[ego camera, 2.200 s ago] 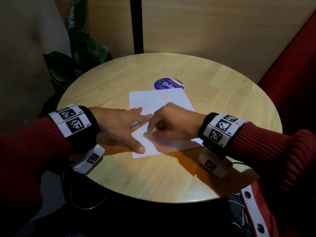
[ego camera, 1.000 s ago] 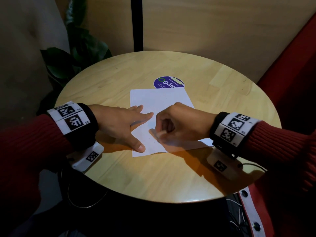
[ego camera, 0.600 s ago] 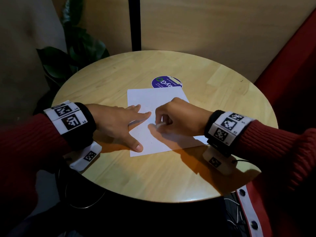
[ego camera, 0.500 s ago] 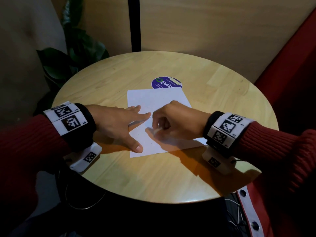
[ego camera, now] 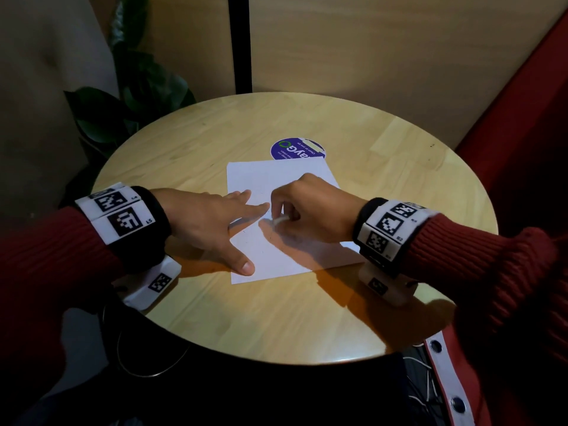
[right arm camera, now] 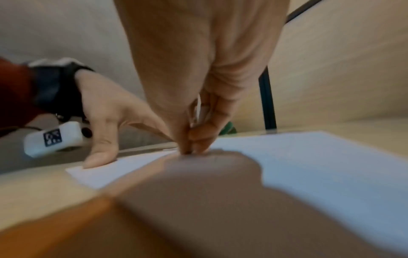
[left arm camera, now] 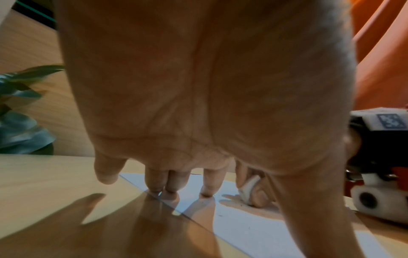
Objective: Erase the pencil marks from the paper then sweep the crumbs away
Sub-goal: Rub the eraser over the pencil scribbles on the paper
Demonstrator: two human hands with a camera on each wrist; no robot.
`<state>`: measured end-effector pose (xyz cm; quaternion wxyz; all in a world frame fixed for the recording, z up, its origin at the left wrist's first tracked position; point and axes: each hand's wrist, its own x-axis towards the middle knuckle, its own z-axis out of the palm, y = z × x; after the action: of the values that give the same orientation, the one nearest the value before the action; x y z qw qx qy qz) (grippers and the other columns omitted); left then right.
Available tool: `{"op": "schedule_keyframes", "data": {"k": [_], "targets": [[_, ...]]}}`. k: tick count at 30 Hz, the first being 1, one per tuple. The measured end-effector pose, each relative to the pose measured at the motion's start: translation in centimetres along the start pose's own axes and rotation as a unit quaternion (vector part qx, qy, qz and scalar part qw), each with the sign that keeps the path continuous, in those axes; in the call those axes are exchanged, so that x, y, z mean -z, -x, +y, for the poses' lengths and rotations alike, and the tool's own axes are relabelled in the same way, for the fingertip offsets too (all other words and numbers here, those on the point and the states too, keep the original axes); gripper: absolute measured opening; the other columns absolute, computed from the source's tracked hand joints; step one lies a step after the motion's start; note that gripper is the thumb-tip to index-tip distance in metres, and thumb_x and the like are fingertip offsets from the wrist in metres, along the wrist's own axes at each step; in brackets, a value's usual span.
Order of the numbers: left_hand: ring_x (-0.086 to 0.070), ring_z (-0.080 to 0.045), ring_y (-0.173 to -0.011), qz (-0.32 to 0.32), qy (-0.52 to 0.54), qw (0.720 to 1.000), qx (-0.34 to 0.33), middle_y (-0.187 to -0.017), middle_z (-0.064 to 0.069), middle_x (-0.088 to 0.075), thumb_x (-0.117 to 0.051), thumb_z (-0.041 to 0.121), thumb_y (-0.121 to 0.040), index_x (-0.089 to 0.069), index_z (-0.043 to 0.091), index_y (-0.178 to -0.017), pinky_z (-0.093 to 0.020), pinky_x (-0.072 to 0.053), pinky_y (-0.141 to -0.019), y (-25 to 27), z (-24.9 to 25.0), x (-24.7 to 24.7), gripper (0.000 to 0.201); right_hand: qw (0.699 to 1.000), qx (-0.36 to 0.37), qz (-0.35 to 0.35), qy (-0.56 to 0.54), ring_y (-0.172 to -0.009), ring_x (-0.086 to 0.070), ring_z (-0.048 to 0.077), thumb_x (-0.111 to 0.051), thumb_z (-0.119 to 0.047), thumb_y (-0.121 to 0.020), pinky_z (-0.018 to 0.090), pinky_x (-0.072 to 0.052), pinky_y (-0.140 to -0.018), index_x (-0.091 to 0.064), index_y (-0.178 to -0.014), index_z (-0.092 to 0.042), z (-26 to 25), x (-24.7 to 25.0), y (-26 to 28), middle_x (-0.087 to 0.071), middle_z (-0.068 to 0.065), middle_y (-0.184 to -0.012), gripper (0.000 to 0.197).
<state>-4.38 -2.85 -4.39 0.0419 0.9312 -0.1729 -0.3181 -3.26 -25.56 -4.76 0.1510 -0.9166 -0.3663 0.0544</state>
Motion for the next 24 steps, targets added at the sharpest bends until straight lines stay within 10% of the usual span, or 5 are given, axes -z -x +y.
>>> {"op": "schedule_keyframes", "data": {"k": [12, 17, 24], "targets": [[0.011, -0.015, -0.167, -0.004, 0.031, 0.999, -0.022, -0.179, 0.008, 0.018, -0.082, 0.071, -0.077, -0.023, 0.073, -0.150, -0.043, -0.012, -0.133, 1.3, 1.0, 0.3, 0.094, 0.994, 0.072, -0.061, -0.064, -0.063, -0.064, 0.007, -0.071, -0.029, -0.093, 0.016, -0.046, -0.060, -0.073, -0.087, -0.020, -2.4, -0.9, 1.2, -0.068, -0.012, -0.067, 0.011], [0.010, -0.013, -0.167, -0.006, 0.000, 1.000, 0.004, -0.177, 0.015, 0.023, -0.078, 0.084, -0.068, 0.006, 0.066, -0.161, -0.045, -0.012, -0.135, 0.5, 0.3, -0.1, 0.126, 0.999, -0.014, 0.022, 0.027, -0.080, -0.065, 0.024, -0.067, -0.021, -0.091, 0.031, -0.046, -0.068, -0.071, -0.093, -0.020, 0.4, -0.2, -0.8, -0.066, -0.006, -0.073, 0.005], [0.013, -0.012, -0.166, -0.012, 0.002, 1.000, -0.001, -0.176, 0.016, 0.025, -0.080, 0.081, -0.071, 0.007, 0.062, -0.163, -0.044, -0.010, -0.136, 0.7, 0.2, -0.2, 0.128, 1.000, -0.011, 0.003, -0.010, -0.074, -0.065, 0.013, -0.071, -0.025, -0.090, 0.024, -0.044, -0.065, -0.073, -0.094, -0.018, 0.9, -0.3, -0.4, -0.070, -0.009, -0.074, 0.008]]}}
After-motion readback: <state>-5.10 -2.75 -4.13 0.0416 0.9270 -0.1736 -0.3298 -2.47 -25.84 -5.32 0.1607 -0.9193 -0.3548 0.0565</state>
